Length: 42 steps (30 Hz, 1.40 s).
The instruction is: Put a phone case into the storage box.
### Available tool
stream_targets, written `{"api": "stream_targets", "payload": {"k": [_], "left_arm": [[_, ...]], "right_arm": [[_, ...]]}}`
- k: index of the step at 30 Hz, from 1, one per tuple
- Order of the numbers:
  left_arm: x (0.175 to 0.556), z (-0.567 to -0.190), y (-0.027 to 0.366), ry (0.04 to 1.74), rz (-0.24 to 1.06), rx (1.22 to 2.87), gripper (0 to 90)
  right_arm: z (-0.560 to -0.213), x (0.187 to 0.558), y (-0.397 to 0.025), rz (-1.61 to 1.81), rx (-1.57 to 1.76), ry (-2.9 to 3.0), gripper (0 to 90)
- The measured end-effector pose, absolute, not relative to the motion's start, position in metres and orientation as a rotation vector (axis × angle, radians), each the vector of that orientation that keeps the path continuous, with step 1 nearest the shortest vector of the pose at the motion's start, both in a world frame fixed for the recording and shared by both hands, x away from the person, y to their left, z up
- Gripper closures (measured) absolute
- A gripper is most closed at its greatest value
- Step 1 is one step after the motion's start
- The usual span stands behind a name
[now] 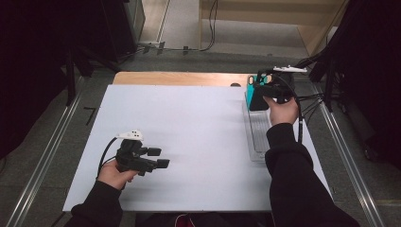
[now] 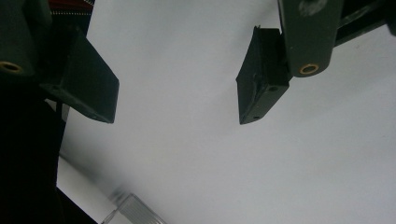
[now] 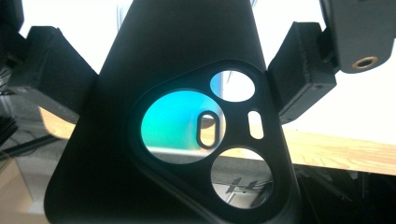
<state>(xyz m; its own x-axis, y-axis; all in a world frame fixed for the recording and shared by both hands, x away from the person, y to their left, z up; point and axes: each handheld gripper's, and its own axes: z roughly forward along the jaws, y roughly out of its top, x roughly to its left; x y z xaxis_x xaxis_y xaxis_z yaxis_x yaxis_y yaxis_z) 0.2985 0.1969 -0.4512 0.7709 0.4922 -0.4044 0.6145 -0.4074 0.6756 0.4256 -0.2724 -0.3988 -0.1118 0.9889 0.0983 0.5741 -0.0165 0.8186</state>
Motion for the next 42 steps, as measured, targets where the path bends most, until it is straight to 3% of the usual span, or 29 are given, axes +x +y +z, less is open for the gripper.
{"api": "stream_targets", "payload": {"k": [20, 42], "left_arm": [[0.302, -0.455, 0.198, 0.836, -0.18, 2.088, 30.0], [0.305, -0.457, 0.197, 0.835, -0.188, 2.092, 30.0]], "right_arm": [[-0.439, 0.444, -0.268, 0.953, 1.705, 1.707, 10.9], [-0.45, 0.462, -0.256, 0.898, 1.644, 1.723, 9.8]]}}
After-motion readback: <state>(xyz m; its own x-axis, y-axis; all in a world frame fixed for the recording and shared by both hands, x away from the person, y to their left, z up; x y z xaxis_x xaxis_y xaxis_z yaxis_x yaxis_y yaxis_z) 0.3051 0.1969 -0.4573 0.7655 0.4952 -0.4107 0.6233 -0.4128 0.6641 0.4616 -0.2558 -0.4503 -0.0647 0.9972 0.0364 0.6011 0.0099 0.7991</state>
